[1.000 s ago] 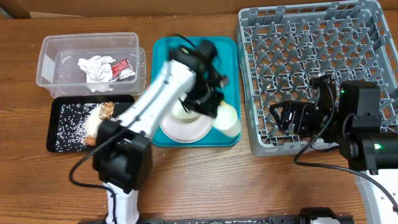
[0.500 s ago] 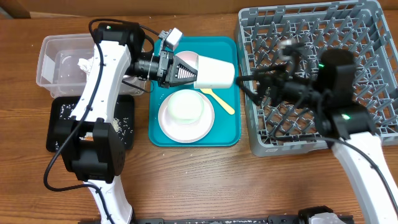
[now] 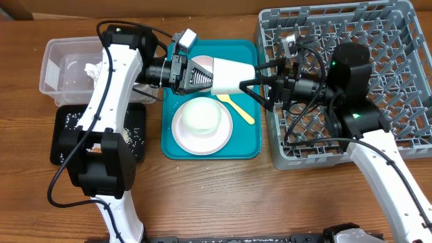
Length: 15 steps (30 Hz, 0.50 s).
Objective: Sort waste into correct bins and load items into the dishwasher
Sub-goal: 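Lift the white cup and hand it to the right gripper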
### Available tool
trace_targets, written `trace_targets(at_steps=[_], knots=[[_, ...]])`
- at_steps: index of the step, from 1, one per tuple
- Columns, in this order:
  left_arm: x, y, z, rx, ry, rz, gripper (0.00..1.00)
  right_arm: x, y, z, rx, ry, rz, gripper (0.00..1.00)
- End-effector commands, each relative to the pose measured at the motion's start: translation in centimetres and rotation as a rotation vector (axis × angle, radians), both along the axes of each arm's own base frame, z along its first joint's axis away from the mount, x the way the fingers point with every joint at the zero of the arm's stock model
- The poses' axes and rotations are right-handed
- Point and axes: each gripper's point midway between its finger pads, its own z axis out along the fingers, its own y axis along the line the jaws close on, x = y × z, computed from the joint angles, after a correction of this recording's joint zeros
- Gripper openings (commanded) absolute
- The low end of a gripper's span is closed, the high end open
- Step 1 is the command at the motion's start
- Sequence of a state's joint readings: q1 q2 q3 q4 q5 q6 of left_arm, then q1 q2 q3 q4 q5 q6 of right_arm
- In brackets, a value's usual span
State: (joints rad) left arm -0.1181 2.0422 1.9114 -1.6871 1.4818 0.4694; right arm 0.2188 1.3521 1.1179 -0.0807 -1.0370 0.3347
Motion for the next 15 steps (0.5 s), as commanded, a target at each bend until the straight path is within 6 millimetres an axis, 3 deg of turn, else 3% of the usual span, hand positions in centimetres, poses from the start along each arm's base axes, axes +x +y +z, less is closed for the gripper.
trace_targets(at_steps=[1, 6, 12, 15], knots=[[-0.5, -0.6, 1.2, -0.024, -0.04, -0.015, 0.04, -1.3, 1.4, 0.6, 0.015, -0.011, 0.062, 0.86], [-0.6, -0.8, 1.2, -0.025, -0.04, -0.02, 0.04, -2.2, 2.7, 0.6, 0.016, -0.012, 0.103, 0.81], [-0.7, -0.9, 1.1, -0.022, -0.041, -0.025, 0.05, -2.7, 2.9, 1.1, 0.031, -0.038, 0.138, 0.59], [-0.8, -0.9, 0.9, -0.007, -0.043, -0.028, 0.2, -2.8, 3.0, 1.6, 0.045, -0.045, 0.146, 0.56]])
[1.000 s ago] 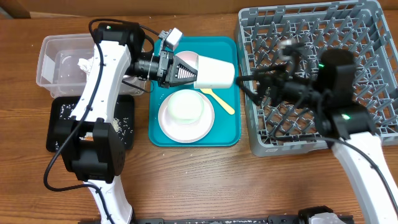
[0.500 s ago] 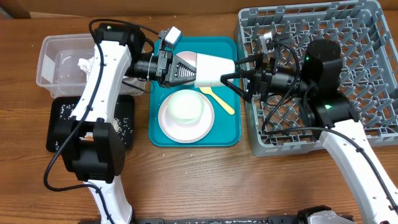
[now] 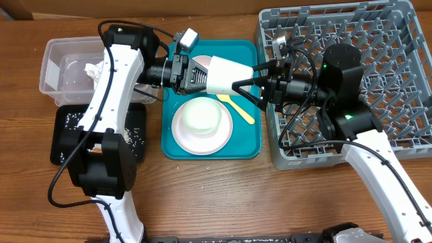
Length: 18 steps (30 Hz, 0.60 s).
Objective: Sort waste into correct bins and load items into the dishwasher
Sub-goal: 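Lift the white cup and hand it to the right gripper, then place the white cup upside down in the dish rack with right gripper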
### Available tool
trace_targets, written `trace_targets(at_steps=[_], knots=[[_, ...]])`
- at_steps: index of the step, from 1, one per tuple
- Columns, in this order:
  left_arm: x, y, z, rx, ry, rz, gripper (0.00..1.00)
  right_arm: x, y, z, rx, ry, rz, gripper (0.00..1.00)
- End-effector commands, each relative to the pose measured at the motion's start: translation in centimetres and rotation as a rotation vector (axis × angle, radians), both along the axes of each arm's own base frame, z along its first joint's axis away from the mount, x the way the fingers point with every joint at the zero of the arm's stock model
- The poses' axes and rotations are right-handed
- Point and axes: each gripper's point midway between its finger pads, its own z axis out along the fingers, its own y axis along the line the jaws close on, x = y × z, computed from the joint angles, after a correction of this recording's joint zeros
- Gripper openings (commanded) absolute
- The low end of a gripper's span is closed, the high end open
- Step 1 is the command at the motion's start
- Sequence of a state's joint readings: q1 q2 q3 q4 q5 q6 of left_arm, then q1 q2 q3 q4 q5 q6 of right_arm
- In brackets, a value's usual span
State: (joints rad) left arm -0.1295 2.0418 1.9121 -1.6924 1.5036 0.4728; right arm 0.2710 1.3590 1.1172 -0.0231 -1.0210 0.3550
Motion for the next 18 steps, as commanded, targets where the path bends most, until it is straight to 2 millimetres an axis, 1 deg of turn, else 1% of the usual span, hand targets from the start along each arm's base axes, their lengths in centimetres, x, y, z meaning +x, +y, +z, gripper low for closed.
trace_targets(at_steps=[1, 3, 5, 6, 7, 8, 10, 11, 13, 14, 15, 16, 17, 18], knots=[[-0.6, -0.4, 0.4, 0.02, -0.047, -0.023, 0.25, -2.2, 1.3, 1.1, 0.03, -0.019, 0.113, 0.56], [-0.6, -0.4, 0.1, 0.037, -0.053, -0.027, 0.38, -1.8, 0.9, 1.5, 0.041, -0.017, 0.092, 0.52], [-0.4, -0.4, 0.0, 0.037, -0.074, -0.027, 0.44, -1.0, 0.1, 1.9, 0.051, -0.006, 0.06, 0.5], [-0.4, -0.4, 0.0, 0.035, -0.083, -0.027, 0.47, -0.5, -0.6, 2.1, 0.056, 0.007, 0.035, 0.49], [-0.2, -0.5, -0.1, 0.033, -0.1, -0.026, 0.52, 0.1, -1.6, 2.2, 0.056, 0.018, 0.004, 0.47], [-0.1, -0.5, -0.1, 0.032, -0.109, -0.026, 0.54, 0.4, -2.1, 2.1, 0.054, 0.025, -0.011, 0.47], [0.2, -0.5, -0.2, 0.034, -0.141, -0.027, 0.57, 1.4, -4.3, 1.8, 0.044, 0.067, -0.092, 0.46], [0.3, -0.5, -0.3, 0.035, -0.153, -0.027, 0.57, 1.8, -5.0, 1.7, 0.041, 0.077, -0.121, 0.46], [0.7, -0.5, -0.6, 0.047, -0.199, -0.029, 0.58, 2.6, -7.3, 1.3, 0.024, 0.11, -0.22, 0.46], [0.9, -0.5, -1.0, 0.062, -0.224, -0.03, 0.58, 3.1, -8.7, 0.7, 0.005, 0.144, -0.297, 0.46], [1.2, -0.5, -1.6, 0.096, -0.24, -0.031, 0.6, 3.2, -10.2, 0.2, -0.036, 0.157, -0.379, 0.46], [1.4, -0.4, -1.9, 0.115, -0.249, -0.031, 0.64, 3.3, -11.0, -0.2, -0.063, 0.172, -0.43, 0.46], [1.6, -0.4, -2.3, 0.136, -0.27, -0.034, 0.76, 3.3, -12.4, -0.8, -0.132, 0.197, -0.525, 0.46], [1.8, -0.3, -2.9, 0.17, -0.294, -0.037, 0.8, 3.2, -13.3, -1.1, -0.181, 0.209, -0.578, 0.46]])
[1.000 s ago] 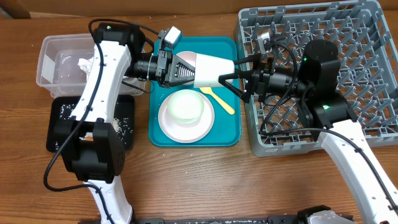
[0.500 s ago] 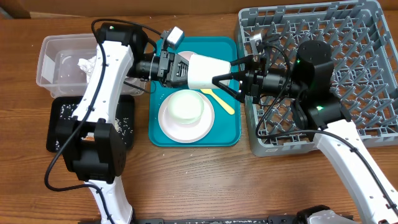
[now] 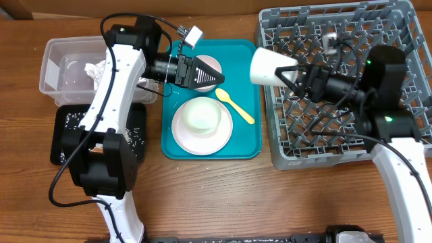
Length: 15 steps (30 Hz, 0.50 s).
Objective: Sort waste into correct bins and load items into the dishwasher
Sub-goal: 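Place the white cup upside down in the dish rack with right gripper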
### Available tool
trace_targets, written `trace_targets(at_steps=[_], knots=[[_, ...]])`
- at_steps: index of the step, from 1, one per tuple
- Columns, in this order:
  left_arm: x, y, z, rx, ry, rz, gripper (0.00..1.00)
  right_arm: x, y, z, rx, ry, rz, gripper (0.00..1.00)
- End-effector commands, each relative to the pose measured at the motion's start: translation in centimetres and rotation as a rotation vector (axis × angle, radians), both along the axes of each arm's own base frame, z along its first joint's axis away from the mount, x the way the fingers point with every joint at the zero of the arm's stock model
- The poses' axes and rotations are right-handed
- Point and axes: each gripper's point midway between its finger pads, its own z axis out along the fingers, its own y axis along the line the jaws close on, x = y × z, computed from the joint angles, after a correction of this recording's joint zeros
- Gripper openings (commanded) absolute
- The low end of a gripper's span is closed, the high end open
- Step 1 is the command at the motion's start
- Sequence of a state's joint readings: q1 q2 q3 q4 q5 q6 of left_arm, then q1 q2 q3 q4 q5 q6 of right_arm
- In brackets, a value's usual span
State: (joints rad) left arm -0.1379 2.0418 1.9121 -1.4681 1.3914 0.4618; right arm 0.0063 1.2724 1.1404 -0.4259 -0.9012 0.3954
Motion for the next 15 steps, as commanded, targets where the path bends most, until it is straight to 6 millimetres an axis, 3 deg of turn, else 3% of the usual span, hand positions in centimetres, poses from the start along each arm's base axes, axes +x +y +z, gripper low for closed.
trace_targets(at_steps=[1, 4, 7, 13, 15], knots=[[0.3, 0.1, -1.3, 0.119, -0.088, -0.009, 0.82, 0.2, -4.3, 1.4, -0.245, -0.046, -0.244, 0.46], [1.3, 0.8, -4.2, 0.295, -0.172, -0.006, 0.85, -1.7, -7.9, 0.0, -0.473, 0.11, -0.41, 0.46], [1.9, 1.6, -6.1, 0.424, -0.211, -0.004, 0.87, -3.8, -9.9, -2.1, -0.626, 0.235, -0.477, 0.44], [2.2, 2.2, -8.1, 0.574, -0.255, -0.016, 0.88, -6.1, -13.5, -8.0, -0.859, 0.539, -0.549, 0.44], [2.1, 2.2, -8.5, 0.606, -0.263, -0.024, 0.88, -6.3, -13.5, -9.8, -0.895, 0.619, -0.516, 0.44]])
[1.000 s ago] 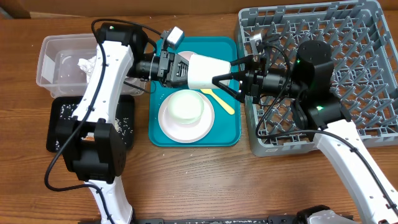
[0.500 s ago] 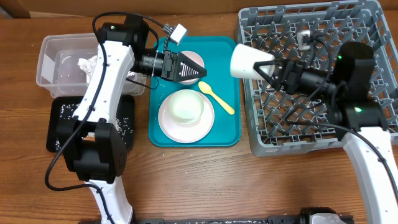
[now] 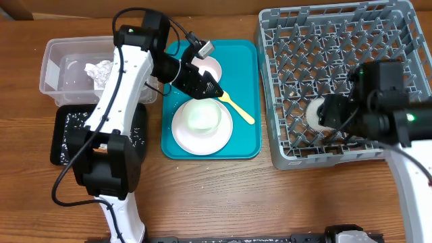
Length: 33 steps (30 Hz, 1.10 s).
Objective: Sort waste into correct bins and load items into the dishwasher
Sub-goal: 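Place the white cup upside down in the dish rack with right gripper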
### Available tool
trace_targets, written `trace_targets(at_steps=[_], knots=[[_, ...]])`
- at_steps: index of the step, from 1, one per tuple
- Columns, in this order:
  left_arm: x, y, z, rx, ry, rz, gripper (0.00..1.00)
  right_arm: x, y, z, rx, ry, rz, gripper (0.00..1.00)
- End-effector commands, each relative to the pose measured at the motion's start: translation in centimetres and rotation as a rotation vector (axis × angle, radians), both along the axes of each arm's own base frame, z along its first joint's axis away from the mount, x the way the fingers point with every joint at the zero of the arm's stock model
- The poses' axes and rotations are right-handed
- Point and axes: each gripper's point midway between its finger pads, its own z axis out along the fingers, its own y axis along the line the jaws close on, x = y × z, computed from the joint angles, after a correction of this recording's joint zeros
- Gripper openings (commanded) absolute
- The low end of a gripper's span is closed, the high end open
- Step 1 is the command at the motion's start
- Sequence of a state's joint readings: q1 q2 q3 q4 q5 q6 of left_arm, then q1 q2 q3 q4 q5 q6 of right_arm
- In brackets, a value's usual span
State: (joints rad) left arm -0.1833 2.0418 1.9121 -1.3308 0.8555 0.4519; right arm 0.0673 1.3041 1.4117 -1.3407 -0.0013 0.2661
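A white cup lies low among the pegs at the front of the grey dishwasher rack, with my right gripper shut on it. My left gripper is open over the teal tray, just above the pale green bowl that sits on a white plate. A yellow spoon lies on the tray to the right of the bowl. A small white bowl sits at the tray's back, partly hidden by the left gripper.
A clear plastic bin holding crumpled white paper stands at the far left. In front of it is a black bin with white scraps. The left arm crosses above both bins.
My right gripper has gone from the rack's back-left corner, cup held up, to the rack's front with the cup down among the pegs. My left gripper has swung down toward the green bowl.
At first my left gripper held the white cup over the tray with the right gripper close by. Then both grippers were on the cup. After that the left was open and the right held the cup at the rack's edge; now the cup is down in the rack.
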Motion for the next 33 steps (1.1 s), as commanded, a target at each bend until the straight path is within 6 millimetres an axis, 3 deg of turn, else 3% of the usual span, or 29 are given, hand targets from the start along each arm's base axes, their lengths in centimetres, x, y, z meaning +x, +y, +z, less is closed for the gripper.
trace_targets(at_steps=[1, 8, 12, 17, 19, 22, 25, 29, 33], knots=[[0.2, 0.4, -0.4, 0.104, -0.053, -0.01, 0.88, 0.5, -1.9, -2.3, -0.115, 0.111, -0.056, 0.44], [0.1, 0.6, -1.0, 0.15, -0.062, -0.016, 0.88, 1.3, -1.3, -7.3, -0.104, 0.304, -0.038, 0.45], [0.1, 0.6, -1.0, 0.15, -0.063, -0.016, 0.86, 0.9, -0.8, -8.6, -0.079, 0.356, -0.029, 0.46], [0.1, 0.6, -1.0, 0.15, -0.063, -0.016, 0.84, 0.5, -0.4, -8.7, -0.058, 0.374, -0.024, 0.8], [0.1, 0.6, -1.0, 0.15, -0.064, -0.016, 0.84, 0.6, -0.4, -8.7, -0.054, 0.37, -0.023, 0.84], [0.2, 0.6, -0.9, 0.15, -0.055, -0.001, 0.85, 1.0, -0.1, -7.9, -0.039, 0.342, -0.02, 0.86], [0.7, 0.9, -0.5, 0.148, -0.05, 0.028, 0.82, 2.2, 1.1, -5.7, 0.023, 0.266, -0.001, 0.86], [2.4, 2.2, 1.8, 0.136, -0.018, 0.17, 0.74, 3.9, 4.3, -1.2, 0.067, 0.113, 0.088, 0.86], [4.2, 6.0, 3.3, 0.247, 0.033, 0.403, 0.7, 4.4, 9.7, -0.1, 0.126, 0.051, 0.199, 0.86]])
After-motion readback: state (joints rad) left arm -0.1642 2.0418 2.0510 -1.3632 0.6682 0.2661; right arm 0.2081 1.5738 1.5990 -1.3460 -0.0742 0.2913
